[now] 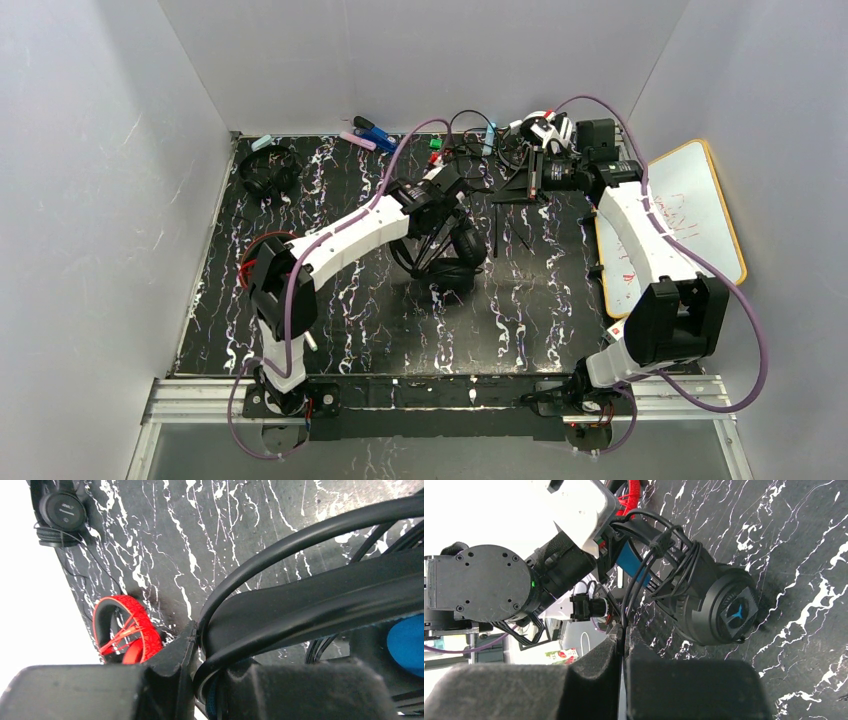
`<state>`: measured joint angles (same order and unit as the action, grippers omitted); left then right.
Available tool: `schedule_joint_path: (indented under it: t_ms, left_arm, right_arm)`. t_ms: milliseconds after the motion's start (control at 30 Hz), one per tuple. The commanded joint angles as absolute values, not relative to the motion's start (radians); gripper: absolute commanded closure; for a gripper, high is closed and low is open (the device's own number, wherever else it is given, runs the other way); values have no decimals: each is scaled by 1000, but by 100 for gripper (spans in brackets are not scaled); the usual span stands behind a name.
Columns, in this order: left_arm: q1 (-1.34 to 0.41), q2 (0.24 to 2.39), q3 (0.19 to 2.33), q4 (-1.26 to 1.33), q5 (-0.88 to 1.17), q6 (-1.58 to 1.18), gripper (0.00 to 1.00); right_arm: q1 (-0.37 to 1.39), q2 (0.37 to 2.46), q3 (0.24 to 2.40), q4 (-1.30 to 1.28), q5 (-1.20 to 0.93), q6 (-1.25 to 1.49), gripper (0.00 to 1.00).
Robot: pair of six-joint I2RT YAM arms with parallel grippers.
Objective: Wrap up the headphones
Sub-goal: Wrap the headphones cable around the headphones.
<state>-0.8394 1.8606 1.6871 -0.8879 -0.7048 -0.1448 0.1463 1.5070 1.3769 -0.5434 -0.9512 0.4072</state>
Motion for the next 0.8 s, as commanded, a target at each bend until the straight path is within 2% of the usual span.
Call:
schedule_joint_path:
  t_ms: [0, 100, 200, 400, 500, 767]
  left_arm:
    - [-805, 1835, 1766, -915, -692, -313, 100]
    - [-765, 1835, 1765, -892, -575, -371, 100]
    - [-719, 1857, 1773, -901, -529, -479, 100]
    - [-618, 1863, 1715, -826, -318, -743, 100]
    - [-609, 1870, 1699, -789, -286, -857, 100]
    - [-609, 1953, 1774, -891, -219, -1016, 100]
  right_arm:
    - [147, 1443, 1380, -595, -986, 391, 99]
    - [147, 1429, 1373, -626, -938, 371, 99]
    - [151, 1413, 1350, -605, -985, 396, 99]
    - [243, 1364, 1275, -538, -965, 454, 99]
    - [317, 1358, 1220, -502, -917, 476, 99]
    - [443, 1340, 1048, -338, -716, 552, 98]
